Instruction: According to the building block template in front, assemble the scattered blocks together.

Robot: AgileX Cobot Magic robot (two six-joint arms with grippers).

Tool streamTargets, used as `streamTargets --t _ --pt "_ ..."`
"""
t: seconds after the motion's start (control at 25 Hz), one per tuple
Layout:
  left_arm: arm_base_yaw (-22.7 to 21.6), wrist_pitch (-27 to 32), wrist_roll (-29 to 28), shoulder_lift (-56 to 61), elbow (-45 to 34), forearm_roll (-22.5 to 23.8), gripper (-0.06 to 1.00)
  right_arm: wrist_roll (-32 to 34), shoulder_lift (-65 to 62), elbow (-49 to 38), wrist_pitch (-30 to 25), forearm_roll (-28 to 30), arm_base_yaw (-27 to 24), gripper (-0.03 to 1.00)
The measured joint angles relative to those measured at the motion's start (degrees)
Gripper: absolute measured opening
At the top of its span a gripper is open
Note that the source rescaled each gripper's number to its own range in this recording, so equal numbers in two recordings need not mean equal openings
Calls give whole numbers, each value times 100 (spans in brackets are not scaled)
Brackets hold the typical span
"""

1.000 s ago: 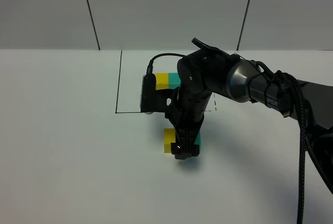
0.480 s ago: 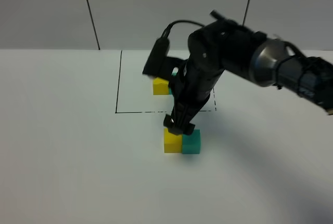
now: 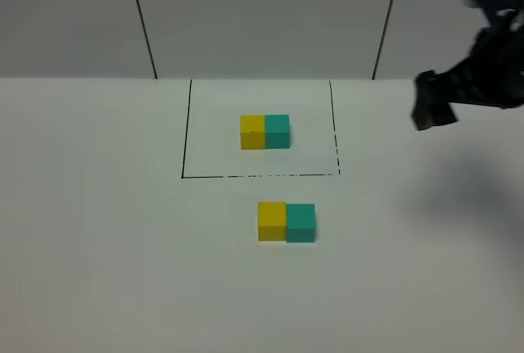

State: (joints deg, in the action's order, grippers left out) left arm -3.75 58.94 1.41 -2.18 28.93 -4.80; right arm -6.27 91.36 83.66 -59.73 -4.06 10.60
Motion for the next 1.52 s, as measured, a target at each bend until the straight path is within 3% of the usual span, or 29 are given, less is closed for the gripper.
streamTargets --t 0.12,0.32,0.52,0.8,1.08,1.52 --pt "0 0 0 0 0 0 47 181 -1102 -972 73 0 -616 100" --pt "0 0 0 0 0 0 47 274 -3029 -2466 -122 11 -1204 100" --pt "0 0 0 0 0 0 47 548 -4922 -3529 -477 37 -1262 100" --pt "0 0 0 0 0 0 47 627 -7148 -4608 -233 37 -1262 99" --pt "0 0 0 0 0 0 47 524 -8157 -5308 125 37 -1262 99" --pt "0 0 0 0 0 0 47 179 -8227 -5439 132 164 -894 94"
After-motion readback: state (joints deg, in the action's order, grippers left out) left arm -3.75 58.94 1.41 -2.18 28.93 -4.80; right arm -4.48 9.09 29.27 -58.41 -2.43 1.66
